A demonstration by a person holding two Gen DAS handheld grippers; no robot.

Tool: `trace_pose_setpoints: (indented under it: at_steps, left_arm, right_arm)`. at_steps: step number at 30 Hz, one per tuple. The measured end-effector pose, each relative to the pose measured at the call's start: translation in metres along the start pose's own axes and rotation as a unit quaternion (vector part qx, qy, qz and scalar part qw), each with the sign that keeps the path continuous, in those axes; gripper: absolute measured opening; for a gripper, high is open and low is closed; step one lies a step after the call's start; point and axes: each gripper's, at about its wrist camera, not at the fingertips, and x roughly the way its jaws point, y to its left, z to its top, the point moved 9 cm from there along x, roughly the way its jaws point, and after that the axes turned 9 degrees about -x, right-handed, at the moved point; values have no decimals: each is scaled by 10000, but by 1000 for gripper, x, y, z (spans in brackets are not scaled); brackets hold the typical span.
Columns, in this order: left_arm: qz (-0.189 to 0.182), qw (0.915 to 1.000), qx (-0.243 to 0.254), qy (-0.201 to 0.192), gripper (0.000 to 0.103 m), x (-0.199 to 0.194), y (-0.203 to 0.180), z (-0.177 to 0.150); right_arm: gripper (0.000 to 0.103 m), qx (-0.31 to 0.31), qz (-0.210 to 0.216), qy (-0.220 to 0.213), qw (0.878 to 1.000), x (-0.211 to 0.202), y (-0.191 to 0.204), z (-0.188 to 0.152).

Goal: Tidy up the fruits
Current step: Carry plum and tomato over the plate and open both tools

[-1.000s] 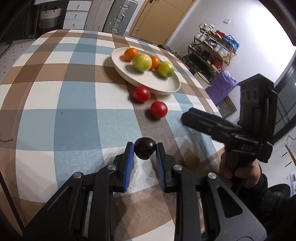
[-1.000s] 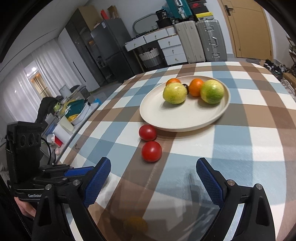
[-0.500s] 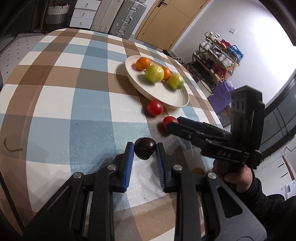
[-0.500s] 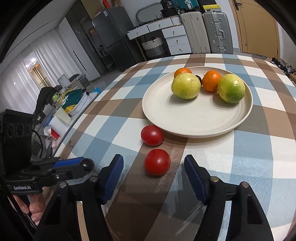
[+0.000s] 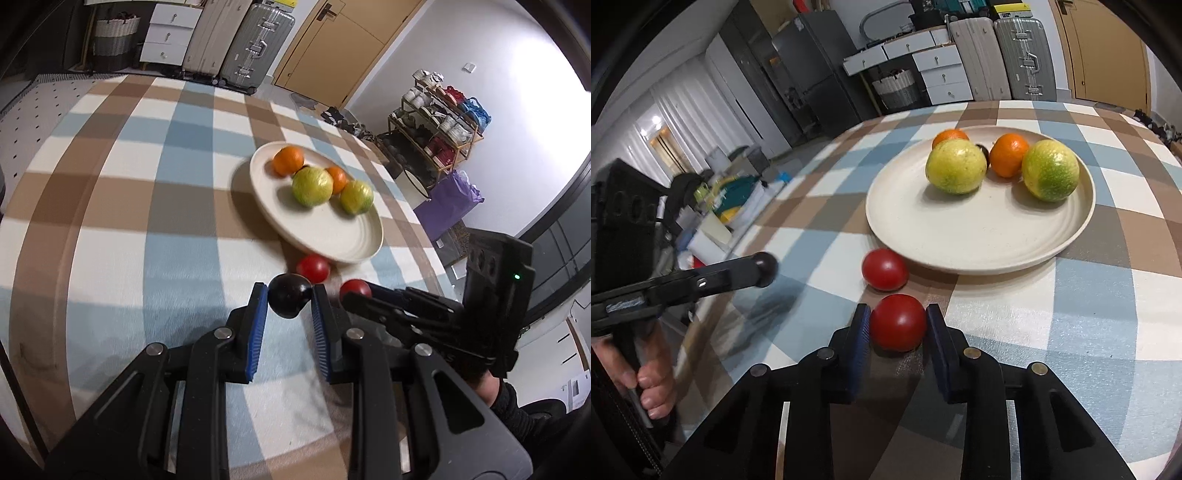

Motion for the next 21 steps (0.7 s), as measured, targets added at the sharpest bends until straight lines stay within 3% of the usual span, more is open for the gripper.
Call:
trace_pose_setpoints:
  at_steps: [9, 21]
  left_arm:
    - [-48, 10000, -1, -9, 21, 19, -15, 41]
    - [84, 9998, 161, 75, 21, 58, -25, 85]
  right_arm:
    - [31, -42, 384, -336, 9987, -27, -3, 37]
    - [31, 177, 191, -486, 9985, -22, -37, 74]
